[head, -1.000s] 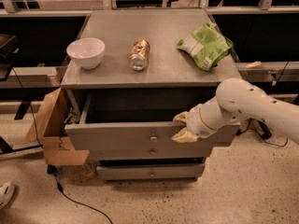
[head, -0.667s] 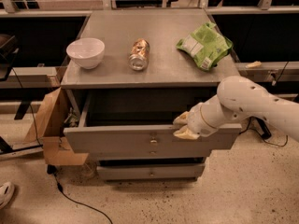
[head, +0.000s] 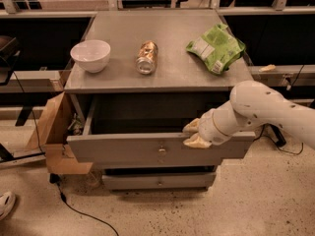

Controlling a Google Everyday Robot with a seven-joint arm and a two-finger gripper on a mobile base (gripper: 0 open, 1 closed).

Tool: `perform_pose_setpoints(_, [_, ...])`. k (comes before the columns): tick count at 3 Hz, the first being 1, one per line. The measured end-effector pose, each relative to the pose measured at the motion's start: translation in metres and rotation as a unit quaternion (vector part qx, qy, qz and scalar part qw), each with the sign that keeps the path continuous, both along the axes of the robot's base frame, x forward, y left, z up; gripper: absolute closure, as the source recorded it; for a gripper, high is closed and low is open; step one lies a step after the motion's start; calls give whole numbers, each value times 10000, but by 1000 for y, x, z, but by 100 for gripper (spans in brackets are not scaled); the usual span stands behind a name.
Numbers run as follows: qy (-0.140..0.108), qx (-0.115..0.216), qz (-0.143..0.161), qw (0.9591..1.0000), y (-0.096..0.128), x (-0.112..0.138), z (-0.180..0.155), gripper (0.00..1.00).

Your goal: Open top drawer

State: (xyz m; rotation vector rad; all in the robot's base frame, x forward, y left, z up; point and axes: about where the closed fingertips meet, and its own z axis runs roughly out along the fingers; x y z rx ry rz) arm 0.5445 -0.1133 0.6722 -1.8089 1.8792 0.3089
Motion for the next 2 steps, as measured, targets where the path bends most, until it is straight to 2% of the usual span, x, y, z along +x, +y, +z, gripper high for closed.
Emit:
perform_pose_setpoints(1, [-1, -1, 0, 10000, 0, 0, 2, 81])
perform_pose_setpoints(2, [-42, -62, -5, 10000, -9, -4, 0, 58])
